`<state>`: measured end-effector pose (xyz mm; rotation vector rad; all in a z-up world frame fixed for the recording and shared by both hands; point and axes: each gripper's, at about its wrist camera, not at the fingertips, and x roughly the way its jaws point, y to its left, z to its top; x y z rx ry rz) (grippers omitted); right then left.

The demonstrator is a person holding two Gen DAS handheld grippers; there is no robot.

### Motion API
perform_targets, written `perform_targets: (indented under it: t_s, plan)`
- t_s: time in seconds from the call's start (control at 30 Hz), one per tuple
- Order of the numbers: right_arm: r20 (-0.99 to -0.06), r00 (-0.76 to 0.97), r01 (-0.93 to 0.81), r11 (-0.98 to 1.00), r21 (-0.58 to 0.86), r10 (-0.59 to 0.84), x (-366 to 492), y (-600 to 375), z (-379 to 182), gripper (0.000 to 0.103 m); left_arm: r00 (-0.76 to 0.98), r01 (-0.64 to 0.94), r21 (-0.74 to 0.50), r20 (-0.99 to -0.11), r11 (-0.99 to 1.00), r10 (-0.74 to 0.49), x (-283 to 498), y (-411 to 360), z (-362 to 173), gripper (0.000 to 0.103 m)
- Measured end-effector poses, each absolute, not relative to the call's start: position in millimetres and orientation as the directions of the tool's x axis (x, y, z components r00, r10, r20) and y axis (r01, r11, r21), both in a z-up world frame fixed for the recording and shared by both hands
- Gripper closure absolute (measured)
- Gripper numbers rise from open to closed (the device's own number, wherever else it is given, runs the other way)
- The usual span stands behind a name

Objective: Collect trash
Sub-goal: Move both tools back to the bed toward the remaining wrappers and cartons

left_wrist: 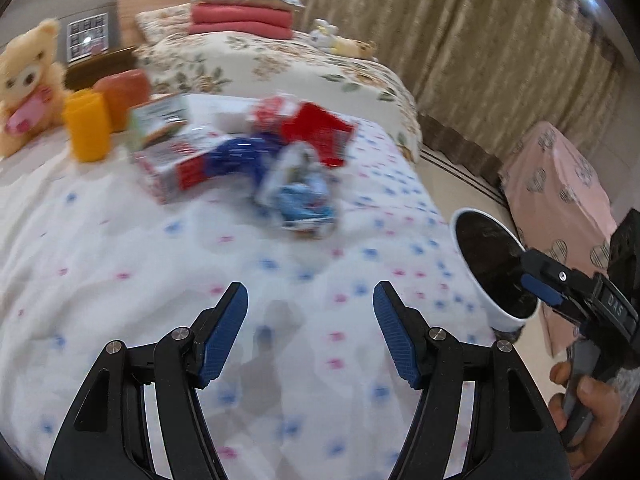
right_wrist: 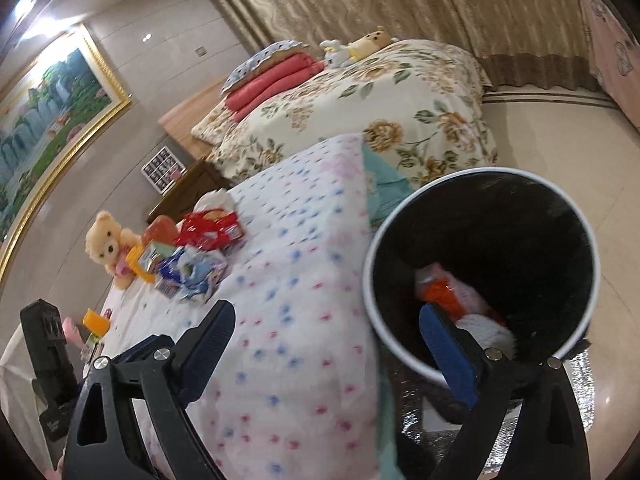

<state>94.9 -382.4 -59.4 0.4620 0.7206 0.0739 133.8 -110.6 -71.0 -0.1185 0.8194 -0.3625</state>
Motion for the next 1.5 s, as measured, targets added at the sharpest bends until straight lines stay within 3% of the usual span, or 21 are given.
perform_targets:
  t_s: [0.63, 1.07, 1.33, 1.43, 1.5]
  plan:
    - [-0.634, 0.695, -0.054, 0.904, 0.425, 0.340, 130, -294, -67, 0.008, 0.640, 0.139, -0.212, -0.726, 0.967, -0.252, 160, -29, -88, 0.036]
    - [-0.625, 0.673, -0.101, 0.887, 0.451, 0.395, 177, -261, -74, 0.010, 0.599, 0.180, -0.205, -0.753, 0.962, -0.273, 232, -12, -89, 0.032]
    - [-0.653, 0.648, -0.107, 0.896, 0.432, 0.392, 207, -250, -81, 0.020, 0.575, 0.218, -0.191, -0.767, 0.957, -0.284, 274, -19, -92, 0.029]
    - [-0.672, 0.629, -0.105, 0.899, 0.424, 0.390, 216, -246, -87, 0.030, 0.568, 0.235, -0.184, -0.771, 0.955, -0.288, 282, -26, -93, 0.029]
    - [-0.689, 0.617, -0.103, 0.907, 0.408, 0.380, 219, -243, -91, 0.046, 0.572, 0.247, -0.173, -0.768, 0.953, -0.288, 285, -31, -92, 0.029]
